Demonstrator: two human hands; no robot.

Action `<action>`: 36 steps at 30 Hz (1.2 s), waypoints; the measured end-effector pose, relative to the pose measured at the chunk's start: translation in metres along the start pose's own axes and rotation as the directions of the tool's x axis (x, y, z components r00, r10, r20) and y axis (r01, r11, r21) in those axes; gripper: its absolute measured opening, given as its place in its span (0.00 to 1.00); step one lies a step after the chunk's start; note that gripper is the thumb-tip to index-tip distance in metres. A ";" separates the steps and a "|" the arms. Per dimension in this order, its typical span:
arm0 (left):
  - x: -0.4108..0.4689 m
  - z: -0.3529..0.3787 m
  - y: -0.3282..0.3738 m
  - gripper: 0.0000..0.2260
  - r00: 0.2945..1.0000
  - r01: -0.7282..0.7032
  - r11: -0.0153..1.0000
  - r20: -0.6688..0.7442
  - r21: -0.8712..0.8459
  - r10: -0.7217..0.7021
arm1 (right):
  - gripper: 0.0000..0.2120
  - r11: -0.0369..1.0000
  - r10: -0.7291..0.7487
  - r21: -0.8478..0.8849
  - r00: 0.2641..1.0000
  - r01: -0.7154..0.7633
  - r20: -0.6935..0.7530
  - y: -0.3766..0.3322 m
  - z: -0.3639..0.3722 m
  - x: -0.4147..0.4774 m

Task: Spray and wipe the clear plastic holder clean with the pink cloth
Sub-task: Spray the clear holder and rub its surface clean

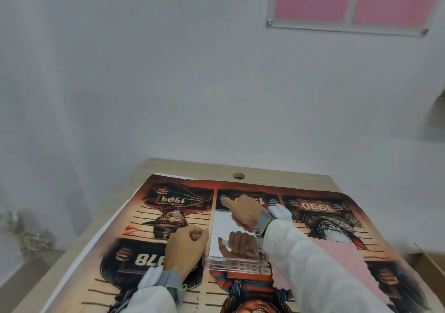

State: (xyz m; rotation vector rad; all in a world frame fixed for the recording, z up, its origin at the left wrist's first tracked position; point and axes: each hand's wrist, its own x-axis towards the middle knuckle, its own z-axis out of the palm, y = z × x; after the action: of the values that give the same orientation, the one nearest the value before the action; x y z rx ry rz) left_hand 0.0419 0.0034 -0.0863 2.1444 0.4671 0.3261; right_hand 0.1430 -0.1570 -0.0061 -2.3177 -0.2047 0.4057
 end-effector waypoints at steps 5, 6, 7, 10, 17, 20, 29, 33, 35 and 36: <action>0.000 -0.001 -0.001 0.07 1.000 -0.006 1.000 -0.009 -0.001 0.006 | 0.22 0.999 -0.041 -0.003 0.999 0.041 -0.023 -0.001 0.001 -0.002; 0.000 -0.001 -0.001 0.07 1.000 -0.007 1.000 -0.007 -0.003 0.007 | 0.22 0.999 -0.042 -0.012 0.999 0.042 -0.024 -0.001 0.001 -0.002; 0.000 -0.001 -0.001 0.07 1.000 -0.007 1.000 -0.006 -0.004 0.007 | 0.22 0.999 -0.040 -0.020 0.999 0.040 -0.023 0.000 0.001 -0.002; 0.000 -0.001 -0.001 0.06 1.000 -0.017 1.000 -0.017 0.001 0.017 | 0.23 1.000 -0.026 -0.018 1.000 0.026 -0.005 0.004 -0.005 -0.003; 0.000 0.000 -0.002 0.06 1.000 -0.020 1.000 -0.024 0.001 0.020 | 0.25 0.999 -0.012 -0.050 0.995 0.007 -0.096 0.036 -0.038 -0.010; 0.001 0.000 -0.003 0.07 1.000 -0.020 1.000 -0.019 0.001 0.020 | 0.26 0.999 -0.021 -0.036 0.991 0.016 -0.132 0.049 -0.045 -0.011; 0.001 0.002 -0.004 0.08 1.000 -0.016 1.000 -0.024 -0.001 0.016 | 0.27 0.998 -0.057 0.024 0.997 0.058 -0.058 0.061 -0.043 -0.012; 0.000 0.002 -0.003 0.08 1.000 -0.017 1.000 -0.021 -0.012 0.017 | 0.27 0.993 -0.109 0.048 0.990 0.105 0.090 0.050 -0.030 -0.020; 0.000 0.001 -0.002 0.07 1.000 -0.017 1.000 -0.018 -0.012 0.017 | 0.26 0.992 -0.127 0.027 0.986 0.125 0.112 0.043 -0.020 -0.026; 0.000 0.000 -0.002 0.07 1.000 -0.015 1.000 -0.014 -0.013 0.015 | 0.25 0.991 -0.137 0.014 0.983 0.136 0.119 0.039 -0.015 -0.028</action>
State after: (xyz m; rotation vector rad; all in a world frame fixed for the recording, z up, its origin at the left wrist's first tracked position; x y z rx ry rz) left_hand 0.0414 0.0041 -0.0880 2.1350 0.4563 0.3518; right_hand 0.1229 -0.2017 -0.0175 -2.2591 -0.4185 0.4759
